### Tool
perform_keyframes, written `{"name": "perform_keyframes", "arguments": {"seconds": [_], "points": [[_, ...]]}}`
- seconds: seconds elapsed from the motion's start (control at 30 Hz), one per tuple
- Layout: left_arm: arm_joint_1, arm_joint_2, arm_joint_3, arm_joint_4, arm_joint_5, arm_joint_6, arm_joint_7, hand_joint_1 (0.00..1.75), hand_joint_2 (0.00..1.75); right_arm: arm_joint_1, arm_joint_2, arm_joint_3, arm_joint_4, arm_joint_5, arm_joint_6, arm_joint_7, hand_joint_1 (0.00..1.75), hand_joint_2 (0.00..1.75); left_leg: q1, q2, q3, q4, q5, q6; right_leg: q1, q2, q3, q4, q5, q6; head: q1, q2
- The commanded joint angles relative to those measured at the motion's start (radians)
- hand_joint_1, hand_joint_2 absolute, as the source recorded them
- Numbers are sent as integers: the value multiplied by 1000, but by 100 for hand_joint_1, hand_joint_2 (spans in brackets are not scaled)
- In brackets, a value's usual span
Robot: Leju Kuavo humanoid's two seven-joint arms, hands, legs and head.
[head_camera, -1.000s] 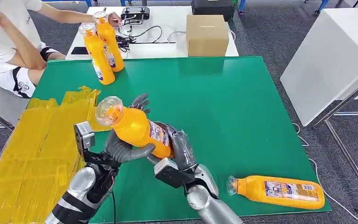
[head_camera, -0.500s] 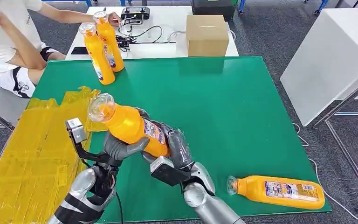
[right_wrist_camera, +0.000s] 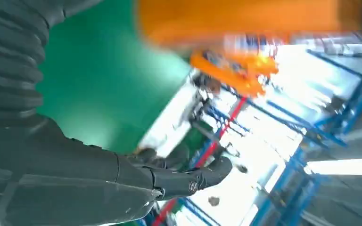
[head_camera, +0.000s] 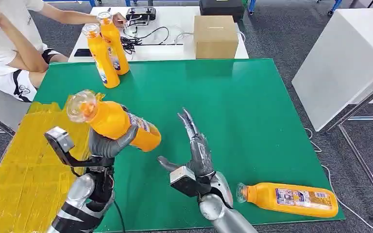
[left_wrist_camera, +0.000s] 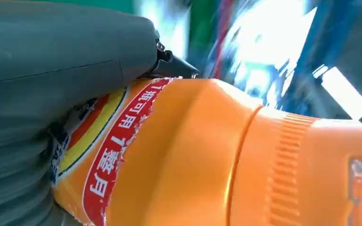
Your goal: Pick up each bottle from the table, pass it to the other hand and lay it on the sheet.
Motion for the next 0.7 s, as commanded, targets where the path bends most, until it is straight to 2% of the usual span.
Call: {"name": "perform_keyframes", "arguments": {"seconds": [0.03, 0.07, 0.1, 0.17, 0.3, 0.4, 0.43, 0.5, 0.7], "points": [[-8, 143, 72, 17, -1162, 298, 266, 175, 175, 215, -162, -269, -526, -28, 107, 34, 0, 175, 0, -5, 4, 0, -2, -1, 0, -6, 7, -1, -4, 1, 0, 0], [-9, 179, 89, 45, -1392, 267, 365, 175, 175, 244, -157, -312, -563, -58, 141, 37, 0, 175, -1, -2, 1, -1, -1, 0, -1, -2, 2, 0, -1, 0, 0, 0], [-15, 205, 92, 73, -1577, 235, 450, 175, 175, 256, -154, -336, -577, -81, 161, 37, 0, 175, -1, -2, 4, -1, -2, -1, -1, -2, 5, -1, -2, 0, 0, 0], [-47, 248, 82, 167, -1692, 181, 515, 175, 175, 272, -137, -383, -590, -84, 168, 30, 0, 175, -1, 0, 4, -1, -1, -1, 0, -1, 6, -1, -2, 0, 0, 0], [-104, 263, 49, 290, -1697, 51, 529, 175, 175, 280, -122, -414, -587, -85, 180, 45, 0, 175, -1, -1, 2, -1, 0, -1, 0, -2, 2, -1, -1, 0, 0, 0], [-108, 265, 44, 297, -1696, 34, 532, 175, 175, 281, -120, -417, -586, -85, 182, 45, 0, 175, 1, -1, 2, -1, 0, -1, 1, -2, 3, -1, -1, -1, 0, 0], [-127, 269, 32, 340, -1689, -53, 550, 175, 175, 280, -117, -419, -577, -78, 195, 54, 0, 175, 0, -1, 1, -1, 0, -1, 0, -2, 1, 0, -1, 0, 0, 0], [-159, 274, 16, 421, -1658, -129, 569, 175, 175, 286, -106, -428, -573, -61, 209, 63, 0, 175, 1, 0, 2, -1, 0, -1, 1, -1, 2, -1, -1, 0, 0, 0], [-212, 256, 24, 605, -1621, -170, 603, 175, 175, 290, -94, -435, -557, -48, 215, 66, 0, 175, 1, 1, 4, -2, 0, -2, 1, 0, 5, -2, -1, 0, 0, 0]]}}
